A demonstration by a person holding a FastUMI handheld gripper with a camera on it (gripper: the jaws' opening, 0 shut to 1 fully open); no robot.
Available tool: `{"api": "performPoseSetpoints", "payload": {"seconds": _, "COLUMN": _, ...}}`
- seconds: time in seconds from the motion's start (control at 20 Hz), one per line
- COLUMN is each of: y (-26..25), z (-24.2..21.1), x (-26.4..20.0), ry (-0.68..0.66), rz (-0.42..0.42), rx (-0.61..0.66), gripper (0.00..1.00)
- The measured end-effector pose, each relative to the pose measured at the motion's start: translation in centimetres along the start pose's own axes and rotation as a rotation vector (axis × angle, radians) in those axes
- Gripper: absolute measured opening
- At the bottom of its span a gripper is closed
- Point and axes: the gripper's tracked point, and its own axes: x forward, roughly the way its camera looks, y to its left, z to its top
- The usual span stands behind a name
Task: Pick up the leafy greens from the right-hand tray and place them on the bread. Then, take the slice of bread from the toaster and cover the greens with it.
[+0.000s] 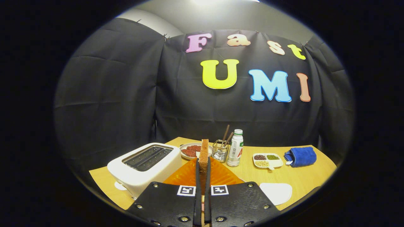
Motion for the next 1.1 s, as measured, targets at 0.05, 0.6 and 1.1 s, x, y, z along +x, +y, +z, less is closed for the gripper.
{"api": "performPoseSetpoints", "payload": {"seconds": 0.05, "y": -0.4, "z": -0.6, "x": -0.2, "ry": 0.011, "rz": -0.006, "rx": -0.007, "gripper": 0.04}}
{"api": "performPoseSetpoints", "payload": {"seconds": 0.6, "y": -0.3, "z": -5.2, "x": 2.3, "ry": 0.047, "rz": 0.039, "rx": 0.085, "gripper": 0.04}}
{"api": "performPoseSetpoints", "payload": {"seconds": 1.1, "y": -2.9, "z": -8.7, "x": 4.3, "ry": 0.113, "rz": 0.004, "rx": 0.186, "gripper": 0.04}}
